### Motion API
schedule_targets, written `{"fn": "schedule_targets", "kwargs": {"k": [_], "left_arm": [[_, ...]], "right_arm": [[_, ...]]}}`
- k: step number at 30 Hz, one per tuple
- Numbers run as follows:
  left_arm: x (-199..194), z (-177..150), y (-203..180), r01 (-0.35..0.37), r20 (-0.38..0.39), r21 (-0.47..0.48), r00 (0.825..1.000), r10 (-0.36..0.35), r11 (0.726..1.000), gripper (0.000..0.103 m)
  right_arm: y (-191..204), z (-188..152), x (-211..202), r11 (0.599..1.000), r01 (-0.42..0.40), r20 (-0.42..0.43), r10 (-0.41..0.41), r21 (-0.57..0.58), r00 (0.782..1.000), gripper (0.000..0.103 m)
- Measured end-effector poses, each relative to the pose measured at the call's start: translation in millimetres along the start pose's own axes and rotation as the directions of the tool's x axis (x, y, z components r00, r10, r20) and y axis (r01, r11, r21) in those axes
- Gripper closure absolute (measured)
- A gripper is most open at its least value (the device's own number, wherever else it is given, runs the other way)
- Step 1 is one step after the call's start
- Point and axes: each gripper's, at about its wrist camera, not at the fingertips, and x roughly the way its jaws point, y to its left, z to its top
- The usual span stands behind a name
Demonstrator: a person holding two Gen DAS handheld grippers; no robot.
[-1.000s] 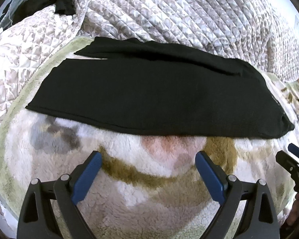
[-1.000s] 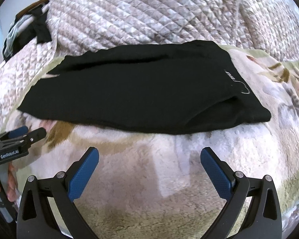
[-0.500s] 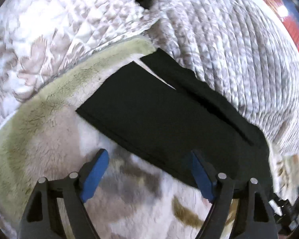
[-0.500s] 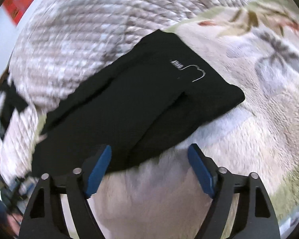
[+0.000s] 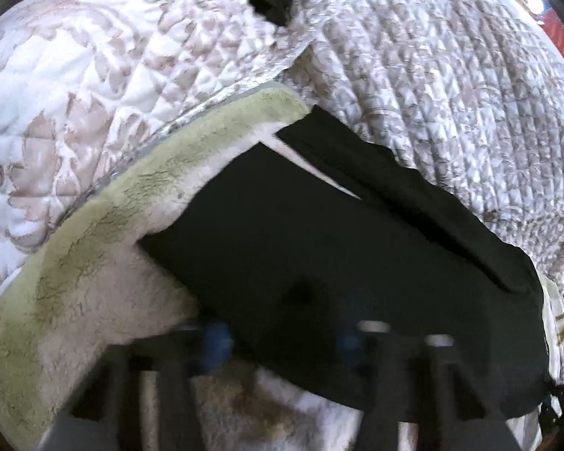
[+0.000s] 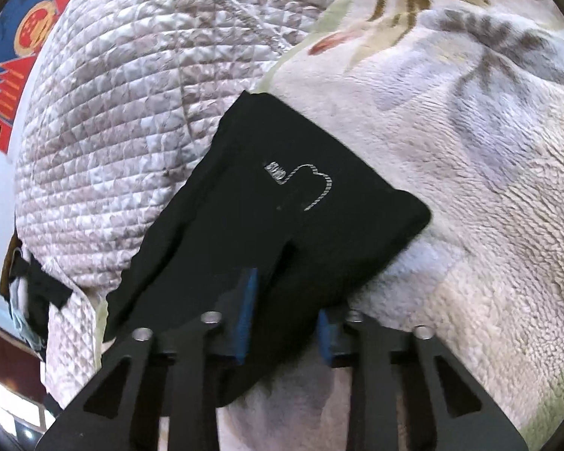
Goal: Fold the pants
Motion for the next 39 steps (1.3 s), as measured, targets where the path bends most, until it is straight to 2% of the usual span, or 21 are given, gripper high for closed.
{"fn": "schedule_targets", "kwargs": {"k": [2, 4, 6, 9, 13, 17, 20, 24, 29, 32, 35, 38, 39], "left_arm": [[0, 1, 5, 0.003, 0.001, -0.017, 1.0, -0.003, 1.0, 0.083], [0, 2, 6, 0.007, 0.002, -0.01, 1.0, -0.007, 1.0, 0.094], [1, 3, 4, 0.011, 0.001, 0.008, 1.0, -0.011, 1.0, 0.099], [-2, 4, 1, 0.01, 0.002, 0.022, 1.0, -0.01, 1.0, 0.099], [-26, 6, 5, 0.046, 0.012, 0.015, 0.999, -0.047, 0.999, 0.099], [-67, 2, 6, 0.06, 0.053, 0.057, 0.997, -0.063, 0.997, 0.099], [-93, -11, 19, 0.097, 0.048, 0.046, 0.994, -0.099, 0.994, 0.099], [-109, -43, 35, 0.07, 0.005, 0.06, 0.998, -0.07, 0.996, 0.099], [-108, -74, 46, 0.058, -0.063, 0.05, 0.997, -0.054, 0.997, 0.099], [-102, -79, 48, 0.042, -0.093, 0.039, 0.995, -0.038, 0.998, 0.099], [-112, -79, 47, 0.037, -0.059, 0.055, 0.998, -0.033, 0.998, 0.099], [-112, -81, 45, 0.031, -0.075, 0.073, 0.997, -0.025, 0.997, 0.097], [-112, -82, 46, 0.015, -0.079, 0.075, 0.997, -0.009, 0.997, 0.093]], "right_arm": [[-4, 2, 1, 1.0, -0.003, -0.002, 0.004, 0.016, 1.0, 0.089], [-5, 3, 2, 1.0, -0.006, -0.002, 0.006, 0.017, 1.0, 0.09], [-5, 4, 3, 1.0, -0.004, -0.002, 0.004, 0.013, 1.0, 0.092], [-6, 9, 6, 0.999, -0.013, -0.01, 0.013, 0.031, 1.0, 0.1], [3, 10, -11, 0.998, -0.057, 0.007, 0.057, 0.015, 0.998, 0.102], [11, 7, -44, 0.995, -0.097, 0.02, 0.097, -0.014, 0.995, 0.102], [-1, -2, -72, 0.994, -0.113, 0.019, 0.113, 0.005, 0.993, 0.102], [-20, -22, -97, 0.997, -0.083, 0.003, 0.083, 0.008, 0.997, 0.102], [-43, -39, -110, 0.999, -0.038, -0.013, 0.038, 0.024, 0.999, 0.102], [-47, -41, -100, 1.0, 0.009, -0.05, -0.008, 0.017, 0.999, 0.102], [-39, -44, -100, 0.998, 0.054, -0.041, -0.056, -0.042, 0.998, 0.101], [-45, -48, -99, 0.997, 0.075, -0.051, -0.076, -0.025, 0.996, 0.101], [-49, -49, -98, 0.996, 0.088, -0.065, -0.089, -0.011, 0.994, 0.099]]}}
